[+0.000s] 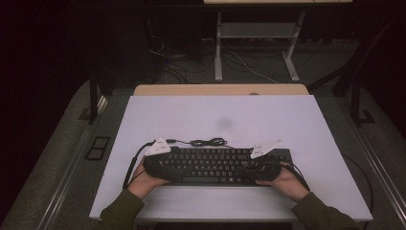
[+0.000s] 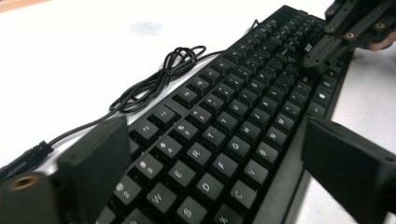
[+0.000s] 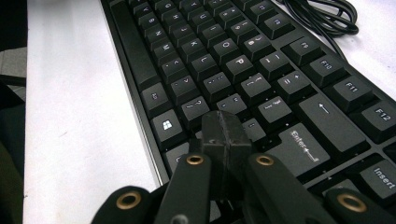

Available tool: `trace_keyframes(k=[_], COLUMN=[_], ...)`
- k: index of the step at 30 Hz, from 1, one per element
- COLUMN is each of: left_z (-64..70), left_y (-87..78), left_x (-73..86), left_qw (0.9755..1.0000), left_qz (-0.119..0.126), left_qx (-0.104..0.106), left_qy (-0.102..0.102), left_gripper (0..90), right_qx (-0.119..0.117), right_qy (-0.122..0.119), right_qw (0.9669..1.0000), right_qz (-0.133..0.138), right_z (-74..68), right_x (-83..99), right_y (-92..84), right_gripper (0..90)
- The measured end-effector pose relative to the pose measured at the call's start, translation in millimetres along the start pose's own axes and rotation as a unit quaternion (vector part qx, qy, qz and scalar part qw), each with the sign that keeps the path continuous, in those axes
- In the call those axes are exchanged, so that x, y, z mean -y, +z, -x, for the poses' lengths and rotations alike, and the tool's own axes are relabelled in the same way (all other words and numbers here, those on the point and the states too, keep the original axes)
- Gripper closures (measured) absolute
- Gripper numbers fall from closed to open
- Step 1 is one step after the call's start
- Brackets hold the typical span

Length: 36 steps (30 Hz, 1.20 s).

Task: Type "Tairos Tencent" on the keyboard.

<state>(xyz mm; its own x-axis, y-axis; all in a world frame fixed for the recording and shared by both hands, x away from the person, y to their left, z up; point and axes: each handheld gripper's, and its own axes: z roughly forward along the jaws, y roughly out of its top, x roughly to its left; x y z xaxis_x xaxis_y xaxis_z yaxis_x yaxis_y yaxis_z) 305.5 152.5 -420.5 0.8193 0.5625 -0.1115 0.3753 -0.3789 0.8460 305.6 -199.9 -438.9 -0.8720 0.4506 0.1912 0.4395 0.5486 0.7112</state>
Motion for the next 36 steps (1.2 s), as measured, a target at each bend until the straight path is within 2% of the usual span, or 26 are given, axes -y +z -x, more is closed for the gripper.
trace_keyframes(k=[3,4,5,7,10,11,13,14,20,21,23,24,30,36], left_z=[-0.9,-1.3,-2.0,-2.7,-3.7,-4.0,-3.9,-3.7,-1.0,-0.5,0.0,0.2,0.1,-1.3], left_y=[2.7,3.6,4.3,6.6,10.4,12.0,15.6,17.5,28.4,29.8,32.3,33.8,38.1,39.6], left_x=[-4.3,-5.5,-6.5,-8.2,-10.3,-10.8,-11.7,-12.3,-16.1,-16.5,-17.0,-16.8,-14.8,-13.1], left_qw=[1.0,1.0,1.0,1.0,1.0,0.9999,0.9998,0.9998,0.9991,0.999,0.9987,0.9986,0.9977,0.9974], left_qz=[0.0,0.002,0.001,0.001,-0.004,-0.006,-0.012,-0.014,-0.03,-0.033,-0.04,-0.041,-0.062,-0.068], left_qx=[-0.001,0.0,0.002,0.003,0.008,0.011,0.015,0.015,0.025,0.027,0.027,0.028,0.024,0.02], left_qy=[0.0,-0.002,-0.002,-0.002,0.001,0.003,0.007,0.007,0.014,0.012,0.015,0.015,0.014,0.011], left_gripper=[16.5,23.7,23.7,29.9,40.8,47.6,54.6,54.6,74.1,81.1,84.0,88.8,89.0,89.0], right_qx=[0.0,0.001,0.001,0.001,0.001,0.001,0.001,0.001,0.0,0.001,0.001,0.001,0.001,0.001], right_qy=[0.0,0.0,0.0,0.0,-0.001,0.0,0.0,0.0,0.0,0.0,0.0,0.0,0.0,-0.001], right_qw=[1.0,1.0,1.0,1.0,1.0,1.0,1.0,1.0,1.0,1.0,1.0,1.0,1.0,1.0], right_qz=[0.0,0.0,0.0,0.0,0.0,0.0,0.0,0.0,0.0,0.0,0.0,0.001,0.001,0.001], right_z=[-0.1,-0.2,-0.2,-0.2,-0.4,-0.3,-0.3,-0.3,-0.3,-0.4,-0.5,-0.4,-0.3,-0.4], right_x=[0.0,0.1,0.1,0.1,0.0,0.0,0.0,0.0,0.1,0.1,0.1,0.3,0.3,0.3], right_y=[0.1,0.1,0.1,0.1,0.0,0.0,0.0,0.0,0.0,0.0,0.0,0.0,0.0,0.0], right_gripper=[89.2,89.2,89.2,89.3,89.2,89.2,89.2,89.2,89.2,89.2,89.2,89.2,89.2,89.2])
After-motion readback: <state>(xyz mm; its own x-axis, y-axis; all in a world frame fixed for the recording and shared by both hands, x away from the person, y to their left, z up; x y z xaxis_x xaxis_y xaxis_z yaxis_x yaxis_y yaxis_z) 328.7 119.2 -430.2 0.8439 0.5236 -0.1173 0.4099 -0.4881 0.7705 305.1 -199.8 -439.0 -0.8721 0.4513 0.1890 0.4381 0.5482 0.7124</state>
